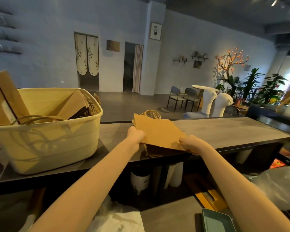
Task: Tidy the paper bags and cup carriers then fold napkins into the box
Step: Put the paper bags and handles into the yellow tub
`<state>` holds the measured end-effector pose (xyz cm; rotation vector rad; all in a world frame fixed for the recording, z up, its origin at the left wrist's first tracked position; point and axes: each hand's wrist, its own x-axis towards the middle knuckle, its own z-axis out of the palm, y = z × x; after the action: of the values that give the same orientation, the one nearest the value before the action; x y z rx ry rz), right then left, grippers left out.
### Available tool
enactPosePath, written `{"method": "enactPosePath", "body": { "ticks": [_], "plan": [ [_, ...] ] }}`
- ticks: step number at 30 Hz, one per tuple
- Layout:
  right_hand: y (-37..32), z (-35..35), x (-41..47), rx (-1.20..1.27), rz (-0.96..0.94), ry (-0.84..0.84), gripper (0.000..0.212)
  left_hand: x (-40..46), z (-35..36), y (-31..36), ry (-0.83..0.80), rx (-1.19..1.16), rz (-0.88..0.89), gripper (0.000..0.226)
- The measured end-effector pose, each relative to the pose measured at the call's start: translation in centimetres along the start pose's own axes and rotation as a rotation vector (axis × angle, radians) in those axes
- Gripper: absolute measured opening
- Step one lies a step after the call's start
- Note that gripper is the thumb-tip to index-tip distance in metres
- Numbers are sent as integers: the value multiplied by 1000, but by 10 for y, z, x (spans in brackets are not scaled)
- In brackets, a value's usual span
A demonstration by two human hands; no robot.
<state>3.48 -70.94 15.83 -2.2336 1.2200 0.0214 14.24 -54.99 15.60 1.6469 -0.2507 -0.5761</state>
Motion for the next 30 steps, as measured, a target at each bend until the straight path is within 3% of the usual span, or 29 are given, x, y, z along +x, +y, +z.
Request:
{"method": "enactPosePath", "body": {
  "ticks": [4, 6, 11, 14, 17, 20, 23, 25, 30],
  "plan": [
    [-3, -1, -2, -43, -21, 53, 50, -13, -6, 18, -72, 45, 179, 36],
    [-9, -3, -8, -53, -95, 205, 55, -23, -10, 31, -60, 116, 309, 34],
    [-45, -18, -58, 69, -627, 562, 56, -54, -25, 59, -50, 477, 566, 37],
    [-62, -26, -85, -136, -863, 673, 51, -73, -35, 69, -8, 626, 677, 36],
    [-67, -31, -105, -397, -867, 723, 46, -89, -48, 73, 31, 705, 753, 34],
    [-62, -35, -125, -495, -803, 681, 50, -103, -64, 80, 67, 661, 825, 27],
    [-48, -48, -138, -420, -707, 475, 60, -116, -77, 89, 135, 592, 907, 22],
    [-41, -55, -143, -330, -760, 357, 41, -127, -85, 95, 166, 579, 949, 20],
    [-44, -60, -156, -47, -955, 367, 15, -135, -104, 109, 353, 455, 1012, 24]
  ]
}}
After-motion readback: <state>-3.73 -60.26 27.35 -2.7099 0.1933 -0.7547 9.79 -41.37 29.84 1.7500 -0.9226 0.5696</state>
